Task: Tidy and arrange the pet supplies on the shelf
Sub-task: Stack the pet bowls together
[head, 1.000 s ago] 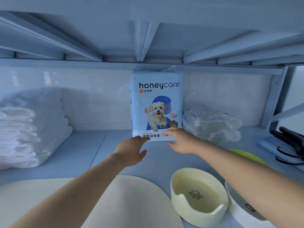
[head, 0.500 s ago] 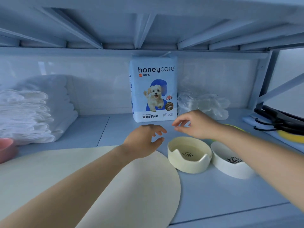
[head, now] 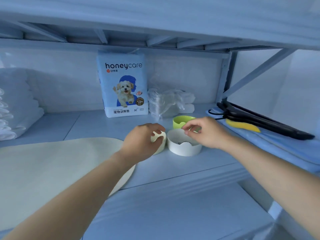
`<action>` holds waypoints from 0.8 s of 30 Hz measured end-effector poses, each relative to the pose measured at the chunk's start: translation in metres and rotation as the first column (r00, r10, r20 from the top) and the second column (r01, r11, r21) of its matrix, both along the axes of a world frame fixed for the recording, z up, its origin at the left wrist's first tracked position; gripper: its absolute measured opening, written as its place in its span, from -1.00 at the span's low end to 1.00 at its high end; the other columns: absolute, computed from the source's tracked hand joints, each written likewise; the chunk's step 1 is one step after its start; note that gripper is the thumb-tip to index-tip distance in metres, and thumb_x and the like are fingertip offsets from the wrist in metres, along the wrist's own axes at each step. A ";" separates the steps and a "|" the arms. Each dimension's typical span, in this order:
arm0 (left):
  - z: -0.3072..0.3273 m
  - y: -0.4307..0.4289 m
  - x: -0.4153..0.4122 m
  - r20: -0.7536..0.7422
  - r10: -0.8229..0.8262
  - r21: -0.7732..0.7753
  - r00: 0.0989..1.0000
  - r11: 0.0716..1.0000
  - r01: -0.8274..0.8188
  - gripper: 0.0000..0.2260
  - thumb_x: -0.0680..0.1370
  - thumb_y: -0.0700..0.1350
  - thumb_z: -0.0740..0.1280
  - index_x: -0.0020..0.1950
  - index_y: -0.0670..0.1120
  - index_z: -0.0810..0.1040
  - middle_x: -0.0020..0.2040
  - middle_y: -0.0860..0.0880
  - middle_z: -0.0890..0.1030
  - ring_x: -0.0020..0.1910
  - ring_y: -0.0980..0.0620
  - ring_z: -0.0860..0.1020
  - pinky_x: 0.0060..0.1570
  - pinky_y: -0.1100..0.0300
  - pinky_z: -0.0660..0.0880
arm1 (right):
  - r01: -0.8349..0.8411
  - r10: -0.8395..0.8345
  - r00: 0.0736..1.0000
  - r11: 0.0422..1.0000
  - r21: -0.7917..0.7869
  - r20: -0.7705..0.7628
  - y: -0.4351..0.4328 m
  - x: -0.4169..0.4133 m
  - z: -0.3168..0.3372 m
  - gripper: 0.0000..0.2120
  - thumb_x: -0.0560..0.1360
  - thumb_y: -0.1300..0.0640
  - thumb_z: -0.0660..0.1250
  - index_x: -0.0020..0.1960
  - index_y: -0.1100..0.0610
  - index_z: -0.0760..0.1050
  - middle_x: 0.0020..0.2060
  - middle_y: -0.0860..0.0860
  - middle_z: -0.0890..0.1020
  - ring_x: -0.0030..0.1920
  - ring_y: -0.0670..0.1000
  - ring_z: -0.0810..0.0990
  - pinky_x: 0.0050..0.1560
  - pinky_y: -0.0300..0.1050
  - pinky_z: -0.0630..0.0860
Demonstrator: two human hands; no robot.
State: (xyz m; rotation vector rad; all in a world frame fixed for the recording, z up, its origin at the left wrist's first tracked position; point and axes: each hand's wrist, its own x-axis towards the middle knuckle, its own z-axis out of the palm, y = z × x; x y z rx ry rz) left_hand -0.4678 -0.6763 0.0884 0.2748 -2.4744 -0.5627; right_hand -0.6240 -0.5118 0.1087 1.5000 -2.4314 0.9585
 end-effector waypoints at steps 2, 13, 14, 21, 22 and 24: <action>-0.005 0.014 -0.003 -0.006 -0.020 0.005 1.000 1.000 0.020 -0.82 0.50 -0.07 0.31 0.08 0.12 0.55 -0.09 0.21 0.56 -0.04 0.16 0.55 -0.07 0.22 0.47 | 0.006 -0.006 1.000 1.000 -0.006 0.011 0.021 -0.003 -0.004 -0.89 0.47 0.14 0.37 -0.03 0.01 0.62 -0.13 -0.12 0.66 -0.12 -0.13 0.59 -0.19 -0.48 0.38; -0.012 0.029 -0.026 -0.030 -0.069 -0.032 0.997 0.997 0.068 -0.82 0.48 -0.11 0.34 0.05 0.09 0.57 -0.10 0.19 0.58 -0.09 0.17 0.56 -0.06 0.20 0.50 | 0.094 -0.092 0.995 0.993 -0.073 0.028 0.056 -0.033 -0.036 -0.89 0.47 0.15 0.36 -0.07 -0.03 0.61 -0.22 -0.23 0.61 -0.16 -0.22 0.57 -0.19 -0.48 0.39; -0.009 0.027 -0.033 -0.021 -0.075 -0.039 0.997 0.996 0.075 -0.82 0.48 -0.10 0.34 0.05 0.10 0.57 -0.10 0.19 0.59 -0.09 0.17 0.56 -0.08 0.21 0.49 | 0.103 -0.102 0.995 0.991 -0.080 0.024 0.056 -0.038 -0.038 -0.89 0.47 0.15 0.36 -0.07 -0.02 0.62 -0.24 -0.26 0.59 -0.19 -0.26 0.56 -0.20 -0.50 0.39; 0.013 0.003 -0.097 0.053 -0.083 -0.095 0.995 0.992 0.088 -0.86 0.49 -0.05 0.33 0.03 0.12 0.56 -0.10 0.21 0.58 -0.09 0.17 0.54 -0.05 0.19 0.50 | 0.138 -0.136 0.990 0.983 -0.123 0.027 0.028 -0.083 -0.036 -0.88 0.47 0.16 0.36 -0.02 0.03 0.61 -0.20 -0.24 0.59 -0.21 -0.31 0.53 -0.11 -0.31 0.45; 0.015 -0.001 -0.106 0.066 -0.077 -0.105 0.995 0.991 0.084 -0.87 0.49 -0.04 0.33 0.02 0.13 0.56 -0.12 0.23 0.57 -0.10 0.18 0.54 -0.05 0.19 0.50 | 0.128 -0.127 0.992 0.984 -0.126 0.020 0.021 -0.090 -0.033 -0.88 0.47 0.17 0.36 -0.01 0.05 0.61 -0.17 -0.18 0.62 -0.20 -0.27 0.53 -0.12 -0.31 0.43; 0.017 -0.010 -0.123 0.096 -0.068 -0.126 0.993 0.989 0.080 -0.87 0.49 -0.05 0.33 -0.01 0.15 0.56 -0.12 0.23 0.57 -0.11 0.18 0.53 -0.06 0.21 0.49 | 0.117 -0.119 0.993 0.987 -0.112 -0.012 0.006 -0.105 -0.027 -0.86 0.48 0.18 0.35 0.02 0.08 0.61 -0.09 -0.08 0.65 -0.13 -0.15 0.55 -0.14 -0.36 0.36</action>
